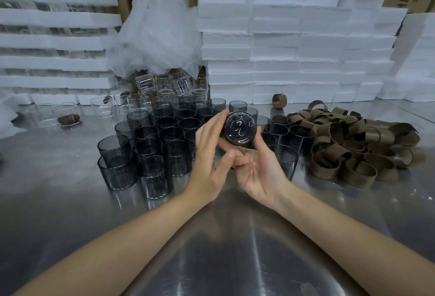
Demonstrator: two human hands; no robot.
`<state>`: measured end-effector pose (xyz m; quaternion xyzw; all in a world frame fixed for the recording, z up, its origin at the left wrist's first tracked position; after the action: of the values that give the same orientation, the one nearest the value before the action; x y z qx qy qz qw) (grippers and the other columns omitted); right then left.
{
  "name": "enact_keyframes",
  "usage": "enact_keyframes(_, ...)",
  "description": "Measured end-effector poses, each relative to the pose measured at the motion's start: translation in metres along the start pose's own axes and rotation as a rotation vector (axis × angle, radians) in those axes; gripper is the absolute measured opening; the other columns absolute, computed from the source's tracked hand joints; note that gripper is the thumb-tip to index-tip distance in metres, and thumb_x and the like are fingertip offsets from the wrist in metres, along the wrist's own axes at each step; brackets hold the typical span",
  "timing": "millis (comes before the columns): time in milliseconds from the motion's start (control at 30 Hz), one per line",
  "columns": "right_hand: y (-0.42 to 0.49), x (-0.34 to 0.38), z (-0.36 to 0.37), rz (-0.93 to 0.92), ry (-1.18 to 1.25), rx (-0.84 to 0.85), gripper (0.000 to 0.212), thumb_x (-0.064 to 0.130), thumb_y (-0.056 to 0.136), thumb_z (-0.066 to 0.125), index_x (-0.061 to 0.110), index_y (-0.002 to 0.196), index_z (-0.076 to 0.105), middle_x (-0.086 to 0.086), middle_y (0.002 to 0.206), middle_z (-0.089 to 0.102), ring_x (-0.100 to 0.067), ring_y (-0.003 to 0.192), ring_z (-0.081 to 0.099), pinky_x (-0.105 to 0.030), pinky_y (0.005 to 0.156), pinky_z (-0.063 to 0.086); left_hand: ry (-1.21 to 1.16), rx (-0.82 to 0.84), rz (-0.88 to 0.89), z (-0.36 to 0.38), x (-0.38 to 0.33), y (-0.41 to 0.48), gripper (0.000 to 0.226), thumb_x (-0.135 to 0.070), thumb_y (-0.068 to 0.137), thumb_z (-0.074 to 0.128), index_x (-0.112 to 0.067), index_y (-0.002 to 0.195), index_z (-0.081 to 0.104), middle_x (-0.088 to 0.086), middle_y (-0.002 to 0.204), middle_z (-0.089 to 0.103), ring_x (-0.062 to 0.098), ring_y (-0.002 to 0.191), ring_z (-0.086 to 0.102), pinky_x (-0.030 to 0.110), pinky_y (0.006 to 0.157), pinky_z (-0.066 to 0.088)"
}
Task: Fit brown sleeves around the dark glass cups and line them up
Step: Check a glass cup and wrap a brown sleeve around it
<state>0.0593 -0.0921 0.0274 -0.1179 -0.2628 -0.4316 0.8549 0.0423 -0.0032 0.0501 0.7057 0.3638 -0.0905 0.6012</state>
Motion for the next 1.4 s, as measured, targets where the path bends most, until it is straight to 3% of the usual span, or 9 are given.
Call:
enact_keyframes(200, 0.002, 0.0, -0.003, -0.002, -0.029, 0.031, 0.074, 0.053, 0.087, 0.049, -0.008, 0.13, 0.049, -0.023, 0.121, 0.065, -0.01, 0.05, 0.062, -0.014, 0.042, 0.049, -0.015, -0.013, 0.012, -0.001, -0.001, 0.0, 0.071, -0.059, 0.097, 0.032, -0.01, 0.147, 0.032, -0.004, 0.149, 0.035, 0.01, 0.14, 0.028, 0.022, 0.115, 0.019)
enact_keyframes(300, 0.004, 0.003, -0.004, -0.024, -0.08, 0.048, 0.071, 0.054, 0.088, 0.048, -0.006, 0.125, 0.054, -0.022, 0.123, 0.064, -0.009, 0.053, 0.063, -0.013, 0.044, 0.05, -0.056, -0.023, 0.013, -0.002, -0.001, -0.001, 0.061, -0.046, 0.096, 0.04, -0.011, 0.146, 0.032, -0.005, 0.149, 0.035, 0.012, 0.141, 0.029, 0.027, 0.116, 0.022)
enact_keyframes(467, 0.006, 0.017, -0.006, -0.203, -0.346, 0.002, 0.056, 0.049, 0.092, 0.051, 0.008, 0.129, 0.056, -0.018, 0.123, 0.063, -0.017, 0.087, 0.063, -0.022, 0.072, 0.05, -0.135, -0.042, -0.016, -0.002, 0.0, -0.002, 0.066, -0.041, 0.094, 0.044, -0.001, 0.145, 0.033, 0.009, 0.147, 0.037, 0.022, 0.14, 0.033, 0.039, 0.115, 0.03)
enact_keyframes(600, 0.003, 0.027, -0.005, -0.367, -0.522, -0.022, 0.055, 0.024, 0.088, 0.06, 0.009, 0.138, 0.044, -0.016, 0.12, 0.064, -0.029, 0.099, 0.066, -0.032, 0.076, 0.056, -0.136, -0.055, -0.038, -0.001, 0.004, -0.003, 0.06, -0.044, 0.096, 0.041, -0.009, 0.144, 0.033, 0.003, 0.142, 0.034, 0.008, 0.135, 0.034, 0.022, 0.107, 0.033)
enact_keyframes(700, -0.002, 0.032, -0.001, -0.508, -0.745, -0.041, 0.063, 0.005, 0.086, 0.066, 0.011, 0.143, 0.04, -0.011, 0.127, 0.061, -0.026, 0.11, 0.066, -0.031, 0.084, 0.056, -0.18, -0.045, -0.084, 0.0, 0.009, -0.003, 0.052, -0.038, 0.094, 0.04, -0.023, 0.143, 0.032, -0.001, 0.142, 0.033, 0.008, 0.137, 0.034, 0.023, 0.111, 0.031)
enact_keyframes(967, -0.011, 0.036, 0.004, -0.786, -1.127, -0.066, 0.068, -0.001, 0.074, 0.075, 0.029, 0.128, 0.049, -0.004, 0.13, 0.054, -0.014, 0.109, 0.064, -0.022, 0.085, 0.052, -0.396, -0.026, -0.179, 0.002, 0.013, -0.001, 0.041, -0.037, 0.096, 0.046, -0.038, 0.138, 0.043, -0.021, 0.138, 0.054, 0.006, 0.133, 0.048, 0.02, 0.105, 0.039)
enact_keyframes(1133, -0.009, 0.037, 0.0, -0.795, -1.157, -0.073, 0.073, -0.008, 0.071, 0.074, 0.038, 0.123, 0.05, 0.02, 0.12, 0.058, -0.013, 0.111, 0.062, -0.024, 0.087, 0.052, -0.475, -0.046, -0.239, 0.001, 0.015, 0.0, 0.036, -0.037, 0.097, 0.047, -0.037, 0.132, 0.055, -0.005, 0.14, 0.057, 0.017, 0.133, 0.05, 0.043, 0.111, 0.039)
enact_keyframes(1267, -0.009, 0.037, -0.001, -0.783, -1.191, -0.057, 0.073, -0.008, 0.069, 0.074, 0.032, 0.125, 0.051, 0.021, 0.12, 0.058, -0.013, 0.109, 0.063, -0.028, 0.089, 0.054, -0.572, -0.125, -0.328, -0.002, 0.016, 0.001, 0.03, -0.036, 0.094, 0.052, -0.026, 0.118, 0.067, -0.001, 0.12, 0.068, 0.019, 0.116, 0.062, 0.032, 0.092, 0.051)
enact_keyframes(1400, -0.008, 0.034, -0.003, -0.779, -1.235, -0.033, 0.076, -0.013, 0.068, 0.074, 0.028, 0.128, 0.051, 0.014, 0.128, 0.056, -0.013, 0.112, 0.062, -0.031, 0.092, 0.053, -0.596, -0.185, -0.385, -0.004, 0.023, 0.0, 0.019, -0.029, 0.093, 0.057, -0.021, 0.105, 0.07, 0.007, 0.118, 0.067, 0.029, 0.117, 0.06, 0.051, 0.101, 0.047)
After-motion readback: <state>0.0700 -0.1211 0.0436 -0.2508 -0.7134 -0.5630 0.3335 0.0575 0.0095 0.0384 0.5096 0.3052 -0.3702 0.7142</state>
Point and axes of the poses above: each hand's wrist, its own y-axis towards the middle knuckle, its own z-axis out of the palm, x = y × z, the point moved 6 cm from there along y, towards the middle knuckle
